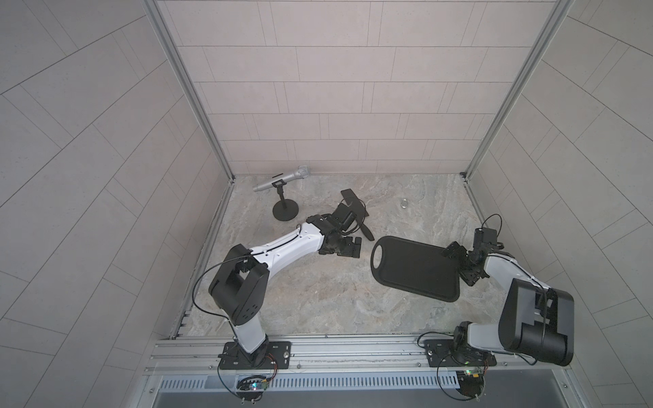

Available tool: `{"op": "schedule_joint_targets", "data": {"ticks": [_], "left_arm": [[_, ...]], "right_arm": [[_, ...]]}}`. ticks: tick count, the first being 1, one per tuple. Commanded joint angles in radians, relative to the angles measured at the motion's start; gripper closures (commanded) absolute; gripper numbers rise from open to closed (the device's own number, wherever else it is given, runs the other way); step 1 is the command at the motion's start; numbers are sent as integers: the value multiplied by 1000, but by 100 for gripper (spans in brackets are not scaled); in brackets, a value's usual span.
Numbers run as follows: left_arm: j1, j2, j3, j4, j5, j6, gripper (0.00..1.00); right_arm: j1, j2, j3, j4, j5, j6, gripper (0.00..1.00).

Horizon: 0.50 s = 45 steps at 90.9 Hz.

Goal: Align the knife with the edge of the cutting board
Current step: Adjust the work surface at the center of the board.

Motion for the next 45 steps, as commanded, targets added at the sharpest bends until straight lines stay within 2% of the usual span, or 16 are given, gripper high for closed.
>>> {"op": "schedule_joint_targets", "data": {"ticks": [1,17,45], "left_arm": [[-4,13,23,-19,-5,-15,0],[-6,14,24,-21,-4,-20,0],[-4,14,27,-34,-5,-35,0]], "right_arm": [[45,42,-39,-42,-64,-3,0],[64,18,-23,-76,-54,-8,0],[41,-98,41,-207,73,-1,0]]}}
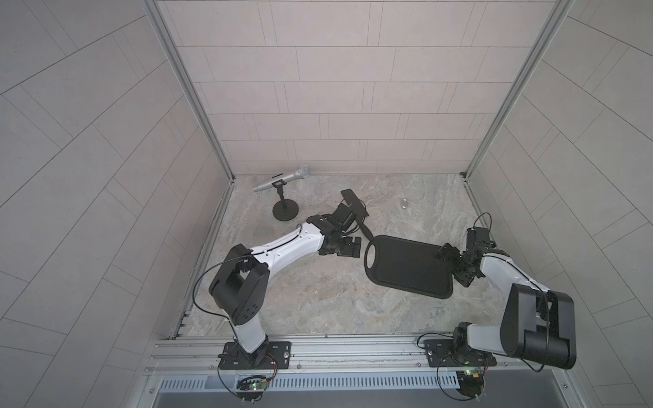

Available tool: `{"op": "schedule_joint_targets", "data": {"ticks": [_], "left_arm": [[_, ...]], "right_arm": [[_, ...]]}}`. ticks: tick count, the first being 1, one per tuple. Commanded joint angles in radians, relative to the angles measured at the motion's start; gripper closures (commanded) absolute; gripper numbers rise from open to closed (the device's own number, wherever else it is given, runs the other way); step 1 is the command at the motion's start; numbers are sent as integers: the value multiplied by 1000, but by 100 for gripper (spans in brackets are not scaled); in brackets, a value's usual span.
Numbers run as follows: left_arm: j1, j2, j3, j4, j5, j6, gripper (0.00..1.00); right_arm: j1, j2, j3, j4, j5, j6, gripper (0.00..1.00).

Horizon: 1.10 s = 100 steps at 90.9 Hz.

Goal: Align the knife with the edge of the cutting board
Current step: Adjust the work surface at the center of the board.

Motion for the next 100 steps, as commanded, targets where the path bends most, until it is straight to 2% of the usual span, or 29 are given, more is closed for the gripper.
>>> {"op": "schedule_joint_targets", "data": {"ticks": [1,14,44,70,100], "left_arm": [[-5,13,27,-31,-3,-16,0],[-4,12,30,-36,-1,-19,0],[-3,20,31,-38,12,-32,0],[30,26,25,-33,32,-52,0],[77,32,18,-50,43,-68,0]], "right_arm": [[-16,-46,29,-88,56,8,0],[-23,-44,9,-88,40,0,0],[-15,2,-74,-19,-92,-11,0],[73,-4,-153,60,-120,31,0],[195,24,-117,68,-145,31,0]]}}
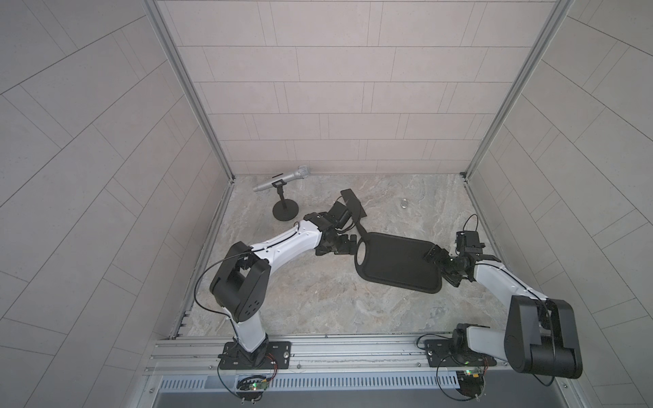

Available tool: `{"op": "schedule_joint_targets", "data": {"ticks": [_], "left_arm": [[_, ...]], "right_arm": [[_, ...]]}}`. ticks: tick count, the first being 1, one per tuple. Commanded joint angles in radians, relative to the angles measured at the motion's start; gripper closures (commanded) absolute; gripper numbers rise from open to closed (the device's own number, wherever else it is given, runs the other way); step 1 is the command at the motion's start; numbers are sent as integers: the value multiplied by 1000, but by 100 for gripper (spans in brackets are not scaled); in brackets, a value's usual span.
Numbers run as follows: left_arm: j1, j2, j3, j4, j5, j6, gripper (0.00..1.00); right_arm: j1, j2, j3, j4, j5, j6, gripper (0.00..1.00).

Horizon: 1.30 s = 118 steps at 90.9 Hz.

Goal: Align the knife with the edge of the cutting board
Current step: Adjust the work surface at the center of the board.

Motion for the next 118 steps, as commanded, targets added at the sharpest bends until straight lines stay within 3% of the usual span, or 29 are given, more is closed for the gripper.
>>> {"op": "schedule_joint_targets", "data": {"ticks": [1,37,61,94,118], "left_arm": [[22,16,18,-33,16,-15,0],[68,-31,-115,36,56,-98,0],[68,-59,-203,76,20,-139,0],[79,30,-75,-23,-115,-121,1],[79,162,89,-104,-155,-87,21]], "right_arm": [[48,57,-34,-63,-55,25,0],[157,89,-11,-31,-86,44,0],[208,95,-2,-7,-94,75,0],[217,167,100,-58,-86,3,0],[218,211,170,-113,-74,-67,0]]}}
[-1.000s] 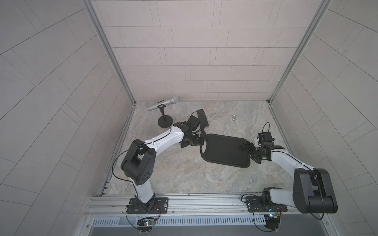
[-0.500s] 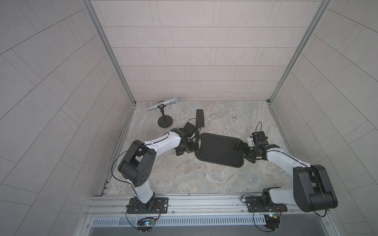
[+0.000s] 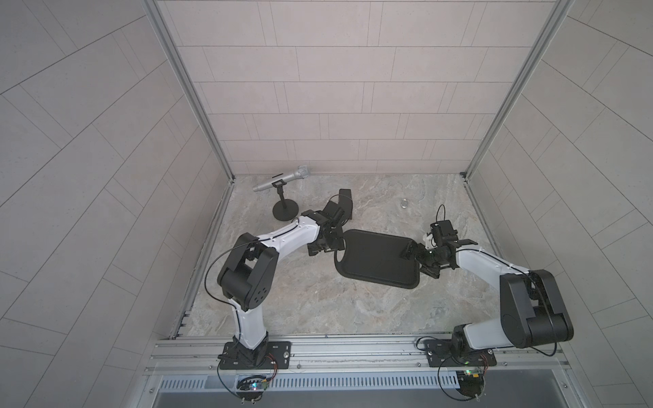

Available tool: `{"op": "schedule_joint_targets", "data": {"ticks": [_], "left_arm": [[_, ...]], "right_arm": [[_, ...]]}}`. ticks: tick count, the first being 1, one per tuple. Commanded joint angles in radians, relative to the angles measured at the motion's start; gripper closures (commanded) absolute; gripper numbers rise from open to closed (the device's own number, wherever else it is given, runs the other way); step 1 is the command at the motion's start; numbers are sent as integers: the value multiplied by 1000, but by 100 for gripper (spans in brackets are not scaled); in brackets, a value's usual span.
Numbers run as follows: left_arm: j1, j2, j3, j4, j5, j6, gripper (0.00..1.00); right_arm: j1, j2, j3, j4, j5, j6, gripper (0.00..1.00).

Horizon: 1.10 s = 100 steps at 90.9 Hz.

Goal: Align the knife with the edge of the cutting board
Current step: Adjust the work surface at the center of the board.

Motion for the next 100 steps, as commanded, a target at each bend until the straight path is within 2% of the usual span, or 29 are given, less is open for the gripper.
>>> {"op": "schedule_joint_targets", "data": {"ticks": [1,14,30,59,75,100], "left_arm": [[6,48,59,-72,-31,22,22],[6,77,83,-82,-11,27,31],[6,92,43,-74,-2,23,37],[30,53,-43,-46,12,4,38],[105,8,-117,-5,91,-14,38],[187,-62,-101,-36,113,13,38]], "right_arm": [[7,41,17,-60,11,-56,0],[10,80,51,-69,-10,-81,0],[23,145,102,-85,-14,-115,0],[141,289,244,-161,47,-165,0],[209,352,326,-201,82,-167,0],[260,441,437,-264,136,-185,0]]}}
